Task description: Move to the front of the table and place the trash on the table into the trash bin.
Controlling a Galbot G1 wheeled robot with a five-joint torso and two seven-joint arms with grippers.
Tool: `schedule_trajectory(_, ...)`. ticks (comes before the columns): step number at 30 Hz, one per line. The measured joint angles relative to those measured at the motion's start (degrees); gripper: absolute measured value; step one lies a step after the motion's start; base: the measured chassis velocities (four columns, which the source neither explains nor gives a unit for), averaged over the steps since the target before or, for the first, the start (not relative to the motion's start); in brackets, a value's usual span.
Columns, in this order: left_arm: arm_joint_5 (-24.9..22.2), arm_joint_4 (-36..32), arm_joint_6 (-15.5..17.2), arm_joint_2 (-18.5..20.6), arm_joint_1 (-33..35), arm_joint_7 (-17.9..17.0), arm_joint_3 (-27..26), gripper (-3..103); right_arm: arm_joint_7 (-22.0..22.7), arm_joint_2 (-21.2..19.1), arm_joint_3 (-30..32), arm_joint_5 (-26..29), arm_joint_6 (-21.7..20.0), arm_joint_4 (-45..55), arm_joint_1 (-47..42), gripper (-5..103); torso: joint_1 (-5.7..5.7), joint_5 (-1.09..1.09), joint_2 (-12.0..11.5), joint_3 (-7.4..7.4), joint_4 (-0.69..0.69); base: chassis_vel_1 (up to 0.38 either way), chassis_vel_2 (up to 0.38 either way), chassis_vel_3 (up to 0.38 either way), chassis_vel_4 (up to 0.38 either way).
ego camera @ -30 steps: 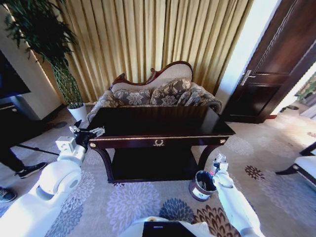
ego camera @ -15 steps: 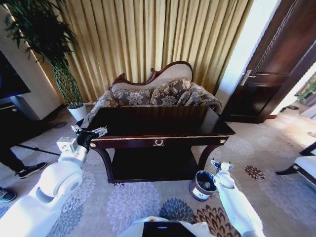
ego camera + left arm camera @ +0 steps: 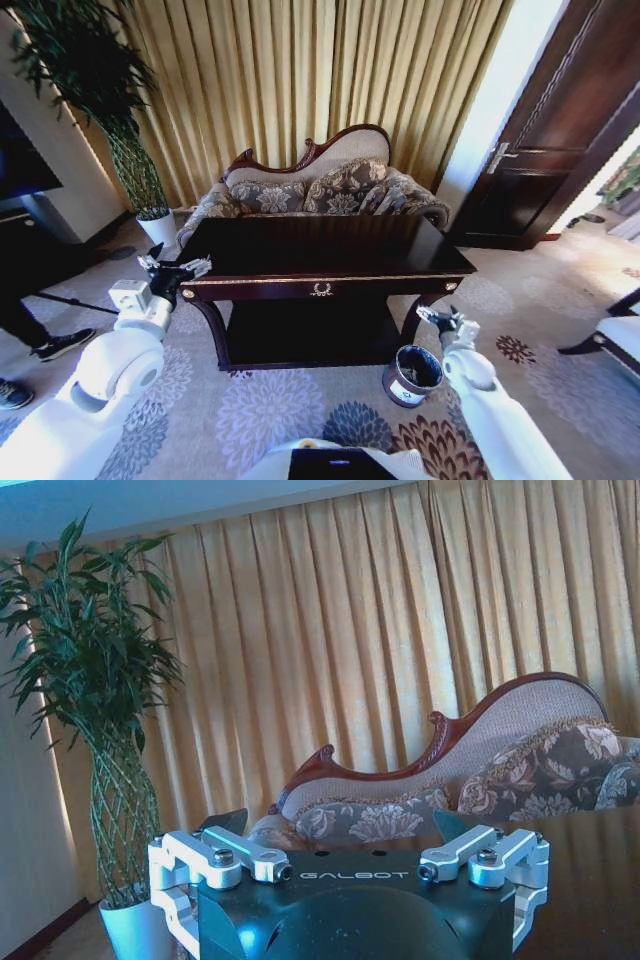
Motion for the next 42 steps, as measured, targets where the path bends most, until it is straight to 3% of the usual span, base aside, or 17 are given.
schedule_trajectory(6, -0.7, -0.56, -0.03, -0.92, 0.56, 0.09, -1.22, 100, -0.73, 0.1, 0.52, 0.36, -1.84, 15.85, -5.69, 100, -0.01, 0.0, 0.0, 0.0, -0.01, 0.0, 0.0, 0.0, 0.0)
schedule_trajectory(12, -0.7, -1.94, 0.04, -2.44, 2.73, 0.64, -2.26, 100, 1.15, -0.01, -1.86, 0.84, -5.08, 24.55, -4.16, 100, 0.0, 0.0, 0.0, 0.0, 0.01, 0.0, 0.0, 0.0, 0.0)
schedule_trajectory(25, -0.46, -3.53, 1.89, -2.68, 3.95, -0.34, -2.02, 100, 1.82, -0.37, -1.2, 1.35, -5.93, 26.49, -4.69, 100, -0.01, 0.01, 0.0, 0.01, -0.01, 0.0, 0.0, 0.0, 0.0)
schedule_trajectory(42, -0.23, -4.32, 1.19, -2.11, 5.47, 0.93, -0.96, 100, 1.22, 0.3, -0.96, 0.87, -6.71, 27.43, -5.93, 100, 0.02, 0.01, -0.01, 0.01, 0.0, 0.017, -0.023, -0.022, 0.021)
